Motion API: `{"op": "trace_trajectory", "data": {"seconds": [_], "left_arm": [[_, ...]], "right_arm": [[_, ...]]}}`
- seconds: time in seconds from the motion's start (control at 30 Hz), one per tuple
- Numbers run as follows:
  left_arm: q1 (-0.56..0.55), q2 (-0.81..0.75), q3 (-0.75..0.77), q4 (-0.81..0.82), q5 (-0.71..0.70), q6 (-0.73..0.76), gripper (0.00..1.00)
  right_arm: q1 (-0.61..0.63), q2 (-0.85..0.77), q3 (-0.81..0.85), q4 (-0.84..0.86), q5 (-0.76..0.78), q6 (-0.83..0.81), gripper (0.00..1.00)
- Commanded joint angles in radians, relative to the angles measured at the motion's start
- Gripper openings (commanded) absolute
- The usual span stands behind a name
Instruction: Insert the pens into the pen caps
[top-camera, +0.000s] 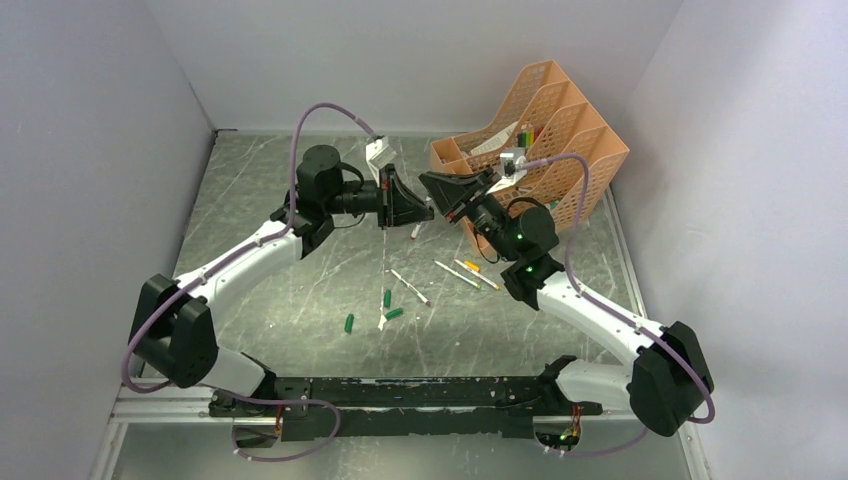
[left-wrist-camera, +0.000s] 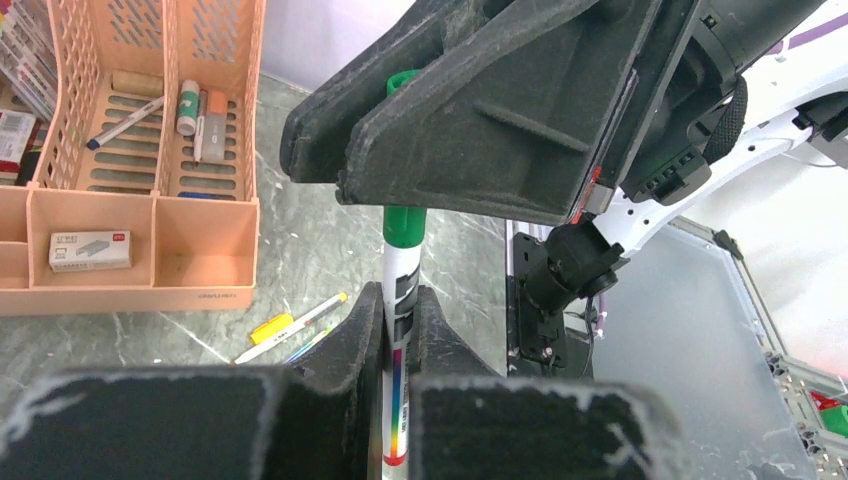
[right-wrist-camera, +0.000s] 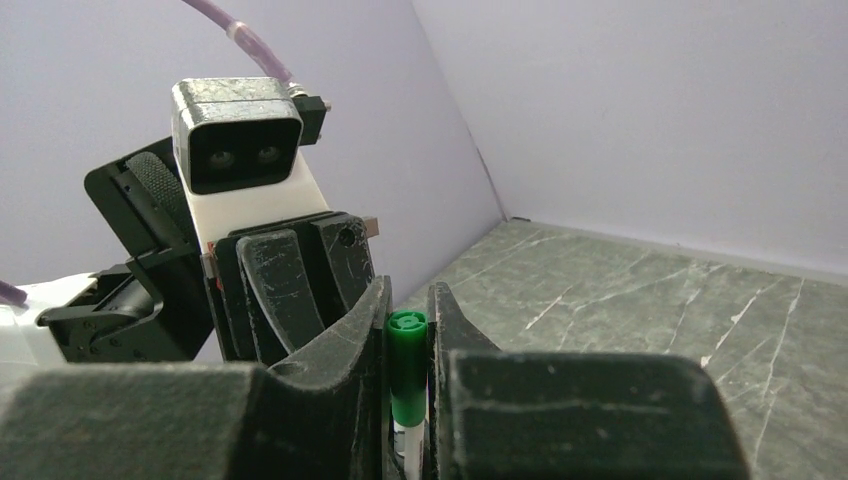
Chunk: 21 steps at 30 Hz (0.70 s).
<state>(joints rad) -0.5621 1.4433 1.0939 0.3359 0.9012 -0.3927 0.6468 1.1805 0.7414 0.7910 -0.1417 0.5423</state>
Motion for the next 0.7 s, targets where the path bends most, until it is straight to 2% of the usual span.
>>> {"op": "trace_trajectory", "data": {"seconds": [0.0, 0.3, 0.47, 0.53, 0.6, 0.67], "left_arm": [[0.013, -0.004, 0.163, 0.185, -0.114, 0.015, 0.07], [0.021, 0.001, 0.2, 0.184, -0.089, 0.031, 0.07], [0.02, -0.036, 0.08, 0.228, -0.017, 0.015, 0.07], [0.018, -0.056, 0.014, 0.209, 0.021, 0.01, 0.07], [0.014, -0.073, -0.068, 0.185, 0.042, 0.016, 0.07], [0.009, -0.091, -0.16, 0.221, -0.003, -0.002, 0.07]], "right_arm": [[0.047, 0.051, -0.086, -0.188, -0.197, 0.016, 0.0], [0.048, 0.062, -0.122, -0.14, -0.208, 0.067, 0.0], [0.043, 0.014, -0.081, -0.141, -0.127, 0.079, 0.0], [0.031, -0.012, -0.06, -0.127, -0.083, 0.097, 0.08], [0.011, -0.036, -0.033, -0.099, -0.056, 0.11, 0.25], [-0.005, -0.066, -0.013, -0.101, 0.014, 0.11, 0.42]]}}
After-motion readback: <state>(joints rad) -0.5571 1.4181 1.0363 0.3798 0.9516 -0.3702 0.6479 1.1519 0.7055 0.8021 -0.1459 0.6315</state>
